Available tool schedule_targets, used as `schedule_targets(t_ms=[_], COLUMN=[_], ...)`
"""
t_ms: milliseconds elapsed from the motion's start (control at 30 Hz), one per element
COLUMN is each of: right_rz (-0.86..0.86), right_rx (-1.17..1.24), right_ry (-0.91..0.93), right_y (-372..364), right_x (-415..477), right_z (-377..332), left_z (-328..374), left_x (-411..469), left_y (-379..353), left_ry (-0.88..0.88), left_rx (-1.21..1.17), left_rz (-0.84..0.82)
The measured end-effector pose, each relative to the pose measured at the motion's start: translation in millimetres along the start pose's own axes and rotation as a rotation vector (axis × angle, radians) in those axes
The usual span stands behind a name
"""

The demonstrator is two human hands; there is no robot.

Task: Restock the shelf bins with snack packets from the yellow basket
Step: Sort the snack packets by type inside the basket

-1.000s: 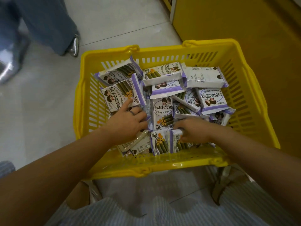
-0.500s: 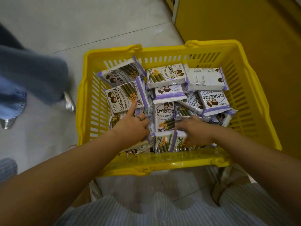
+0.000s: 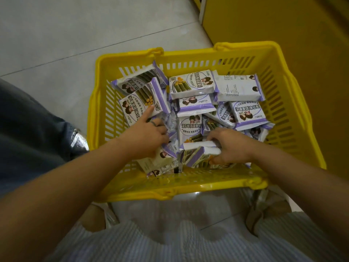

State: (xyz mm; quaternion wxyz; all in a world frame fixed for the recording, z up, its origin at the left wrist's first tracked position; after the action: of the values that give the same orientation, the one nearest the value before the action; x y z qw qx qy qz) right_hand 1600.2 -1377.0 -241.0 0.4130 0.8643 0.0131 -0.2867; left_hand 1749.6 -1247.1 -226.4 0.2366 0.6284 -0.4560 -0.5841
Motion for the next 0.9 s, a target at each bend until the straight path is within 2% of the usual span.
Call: schedule_targets(t_ms=[200,300,367,533,667,833,900], right_rz=[-0.017,0.000,0.005,0.001,0.041,0.148,0.218], right_rx=[0.018,-0.005,0.027,0.092,0.211,0.261,0.286], right_ry=[-0.005,0.006,-0.004,-0.052,-0.059,-0.045,-0.028], right_y=[5,9,11,20,33,48,59], right_x=[-3,-6,-8,-12,-14,-20,-24], right_z=[-3,-4,-2,4,3,2,4], left_z=[-17,-25,-33,-69,-96,-108,-112], left_x=[-4,-8,-11,-25,-39,-47,-50], left_y=[18,37,49,46,34,10,7], left_ry=[0.045,0.096,0.138,0.284,0.397,0.645,0.779], left_rx=[-0.203,-0.254,-0.454,-1.146,-1.481,-1.782,-1.701], left_rz=[0.060,0.189,0.257,0.209,0.388,0.633,0.708])
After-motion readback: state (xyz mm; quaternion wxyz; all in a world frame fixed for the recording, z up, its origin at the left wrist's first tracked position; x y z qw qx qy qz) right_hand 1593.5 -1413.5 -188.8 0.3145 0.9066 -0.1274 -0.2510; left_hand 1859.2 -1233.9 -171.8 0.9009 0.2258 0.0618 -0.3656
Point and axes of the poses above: each hand's wrist, its own x-axis towards the middle knuckle, its own y-axis out of the back of the hand, z = x × y, the point moved 6 cm from there along x, towards the middle knuckle, and after that the axes turned 3 degrees about x, right-handed, at the moved point
